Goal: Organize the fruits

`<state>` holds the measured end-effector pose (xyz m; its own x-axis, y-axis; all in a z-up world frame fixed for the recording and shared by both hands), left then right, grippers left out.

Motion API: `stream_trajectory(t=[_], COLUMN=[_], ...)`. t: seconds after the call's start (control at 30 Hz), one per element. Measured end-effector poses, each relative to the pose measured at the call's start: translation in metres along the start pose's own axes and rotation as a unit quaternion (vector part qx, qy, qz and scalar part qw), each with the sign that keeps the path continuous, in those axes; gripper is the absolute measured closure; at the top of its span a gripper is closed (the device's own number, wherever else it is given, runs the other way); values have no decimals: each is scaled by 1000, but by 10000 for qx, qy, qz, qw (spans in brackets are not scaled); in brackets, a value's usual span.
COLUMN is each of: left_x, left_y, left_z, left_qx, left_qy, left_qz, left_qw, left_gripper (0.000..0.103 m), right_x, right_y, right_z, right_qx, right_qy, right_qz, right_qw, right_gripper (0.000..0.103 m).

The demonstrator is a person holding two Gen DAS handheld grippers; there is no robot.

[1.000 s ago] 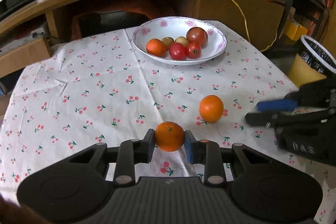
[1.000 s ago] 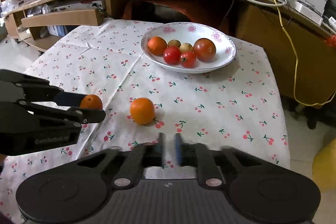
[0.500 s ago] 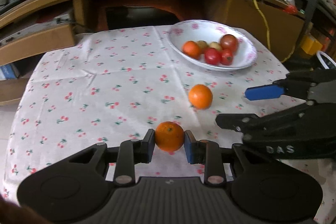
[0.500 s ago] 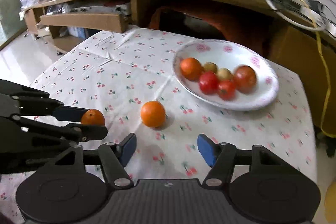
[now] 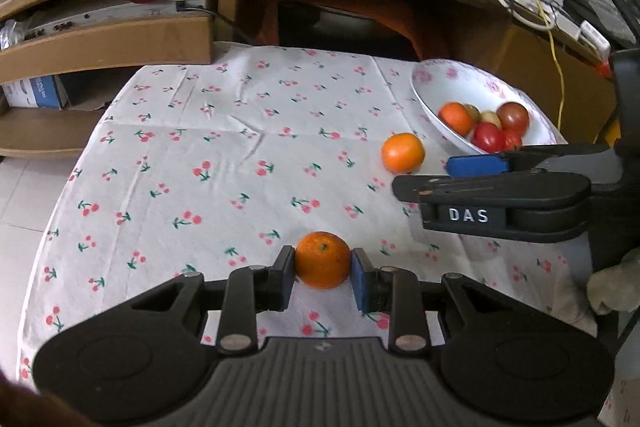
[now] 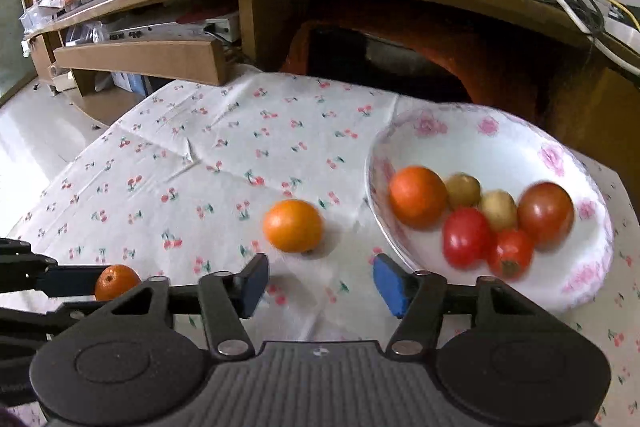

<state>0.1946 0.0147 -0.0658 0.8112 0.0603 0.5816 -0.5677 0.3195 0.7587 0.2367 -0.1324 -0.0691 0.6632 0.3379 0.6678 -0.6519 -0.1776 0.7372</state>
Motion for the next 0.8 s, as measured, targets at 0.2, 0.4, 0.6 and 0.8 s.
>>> stream_trajectory(t=[0.2,0.4,0.6,0.8], left_x=[1,7,18,40], left_y=[3,1,4,9], left_z=[-14,-18,7,76], left_qx=[-28,-100,-382,-731], left_qy=[155,213,177,-304], left_qz=[40,24,57,307], left_qw=[9999,9997,9991,9964], left_gripper=[68,68,68,68], right_x=[22,14,2,-10], right_y=[-20,-9,46,86], right_z=[-10,-6,1,54], right_qx=[-202,-217,-124,-526], right_qy=[313,58,112,-213], right_qz=[-49,-123,29,192], right_qw=[9993,9997,9999,9982], right_gripper=[65,73,73,73])
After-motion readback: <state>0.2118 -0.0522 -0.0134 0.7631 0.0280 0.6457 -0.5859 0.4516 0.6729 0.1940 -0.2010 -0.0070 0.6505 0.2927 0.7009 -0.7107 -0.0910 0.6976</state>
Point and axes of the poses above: each gripper's, at about its wrist camera, not at the fingertips, and y roughly against the way its jaws point, z to its right, x to its top, the point moved 4 cm from there along -y, roughly the way its jaws point, and after that the axes turned 11 degrees about y, right-handed, at the moved point
